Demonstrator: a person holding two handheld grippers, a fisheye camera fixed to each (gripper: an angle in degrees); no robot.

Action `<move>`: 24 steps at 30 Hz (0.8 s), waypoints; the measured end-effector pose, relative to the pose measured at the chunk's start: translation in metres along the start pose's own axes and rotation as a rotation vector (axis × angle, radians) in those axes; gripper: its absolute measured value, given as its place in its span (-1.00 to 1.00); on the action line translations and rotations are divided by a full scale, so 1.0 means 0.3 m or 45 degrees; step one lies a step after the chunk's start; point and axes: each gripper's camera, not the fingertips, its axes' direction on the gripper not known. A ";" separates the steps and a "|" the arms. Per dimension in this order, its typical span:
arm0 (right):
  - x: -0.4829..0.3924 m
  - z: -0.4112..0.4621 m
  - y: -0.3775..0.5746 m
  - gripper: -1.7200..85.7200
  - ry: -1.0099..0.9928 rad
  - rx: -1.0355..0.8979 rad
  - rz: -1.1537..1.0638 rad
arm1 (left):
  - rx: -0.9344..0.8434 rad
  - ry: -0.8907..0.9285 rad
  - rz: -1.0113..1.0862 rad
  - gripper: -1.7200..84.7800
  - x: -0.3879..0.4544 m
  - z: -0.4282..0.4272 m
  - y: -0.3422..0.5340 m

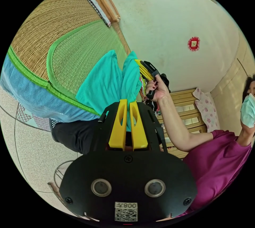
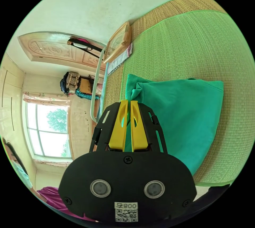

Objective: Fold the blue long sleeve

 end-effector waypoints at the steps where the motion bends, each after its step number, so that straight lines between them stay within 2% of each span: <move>1: -0.012 -0.020 0.011 -0.94 -0.019 0.036 -0.006 | 0.002 0.026 0.007 -0.94 0.002 -0.025 -0.011; 7: -0.096 -0.010 0.024 -0.93 -0.008 0.112 -0.064 | 0.051 0.026 0.013 -0.94 -0.018 -0.153 -0.060; 11: -0.102 0.150 -0.016 -0.93 0.032 0.034 -0.041 | 0.119 -0.025 -0.086 -0.94 -0.092 -0.225 -0.073; 16: -0.053 0.351 -0.053 -0.92 0.151 -0.075 0.021 | 0.098 -0.131 -0.219 -0.94 -0.194 -0.273 -0.095; 24: -0.010 0.459 -0.068 -0.90 0.078 -0.134 0.010 | 0.095 -0.115 -0.240 -0.93 -0.220 -0.333 -0.105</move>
